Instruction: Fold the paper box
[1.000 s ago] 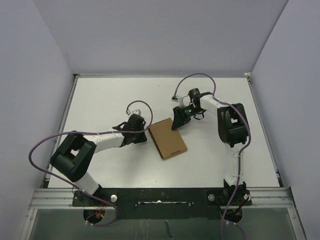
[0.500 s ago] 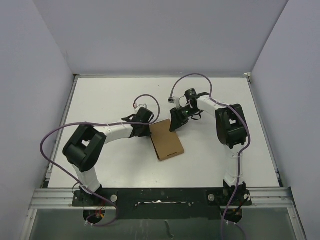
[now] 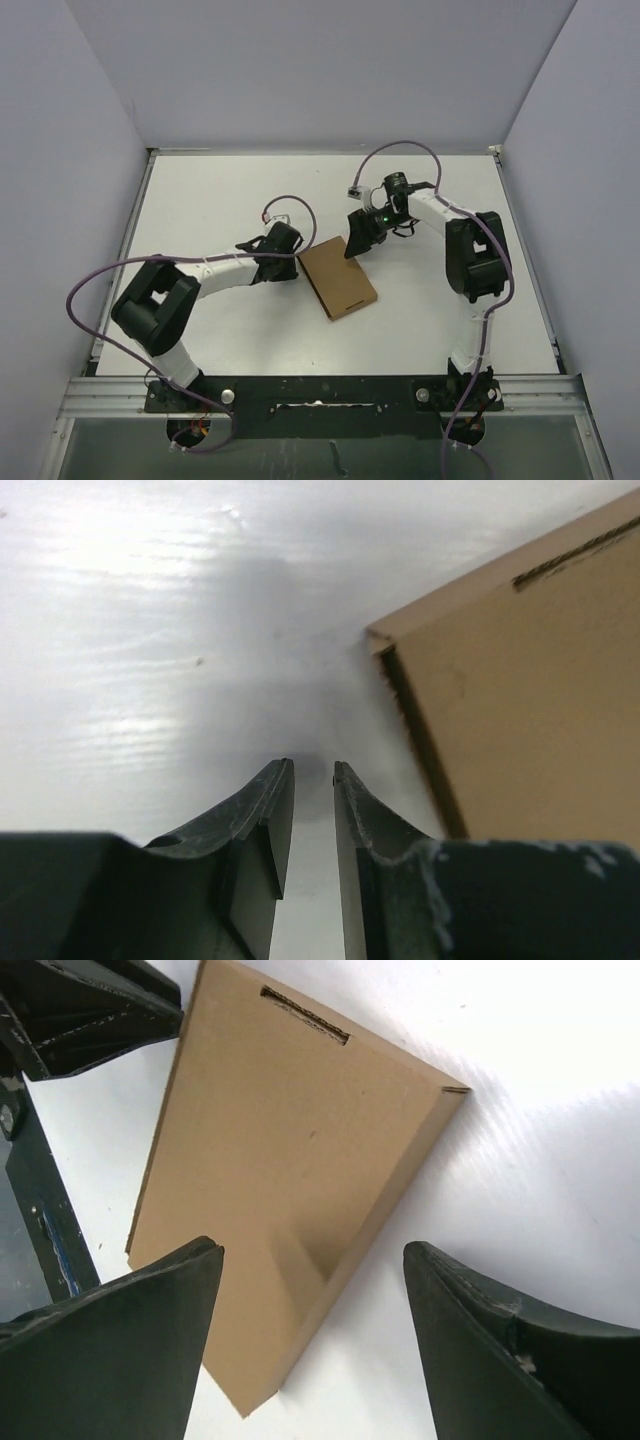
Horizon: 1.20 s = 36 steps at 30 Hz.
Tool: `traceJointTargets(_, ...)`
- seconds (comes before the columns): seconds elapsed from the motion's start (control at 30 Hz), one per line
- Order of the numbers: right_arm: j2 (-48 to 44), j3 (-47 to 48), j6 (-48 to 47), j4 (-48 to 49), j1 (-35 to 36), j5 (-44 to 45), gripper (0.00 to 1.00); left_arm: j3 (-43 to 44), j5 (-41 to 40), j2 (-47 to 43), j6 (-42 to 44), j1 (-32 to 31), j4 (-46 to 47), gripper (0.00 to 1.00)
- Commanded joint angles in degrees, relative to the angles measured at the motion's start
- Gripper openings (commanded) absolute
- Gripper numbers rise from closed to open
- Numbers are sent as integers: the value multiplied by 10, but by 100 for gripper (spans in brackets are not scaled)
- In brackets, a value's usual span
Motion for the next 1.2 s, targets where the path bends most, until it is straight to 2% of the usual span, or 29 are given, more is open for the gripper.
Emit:
traceJointTargets(0.0,-81,-5,-19,23,-42,-51,76,-35,34,-99,16,12,14,23)
traceJointTargets(0.1,-117,-22,-38,27,-63,-64,76,-66,59,-145,27,13,24,24)
traceJointTargets(0.23,-187,-72,-68,63,-80,-79,72,-121,119,-211,55,14,83,24)
traceJointTargets(0.37,-284,-156,-116,124,-82,-106,71,-174,160,-277,59,16,141,32)
traceJointTargets(0.43,-331,-200,-159,145,-87,-134,71,-199,176,-310,55,20,175,42)
traceJointTargets(0.53,-386,-266,-206,176,-134,-215,71,-251,214,-351,28,32,246,69)
traceJointTargets(0.6,-408,-295,-227,185,-168,-262,71,-288,251,-367,1,43,315,80)
traceJointTargets(0.63,-417,-303,-233,184,-183,-270,71,-306,271,-369,-15,47,349,82)
traceJointTargets(0.73,-437,-307,-293,138,-203,-276,71,-327,300,-366,-50,54,392,83)
traceJointTargets(0.83,-456,-320,-310,131,-207,-255,71,-305,305,-363,-68,40,339,82)
traceJointTargets(0.97,-468,-340,-321,142,-206,-213,69,-275,235,-377,-62,-14,235,80)
traceJointTargets(1.17,-452,-342,-390,109,-162,-140,66,-293,127,-383,-153,-95,241,76)
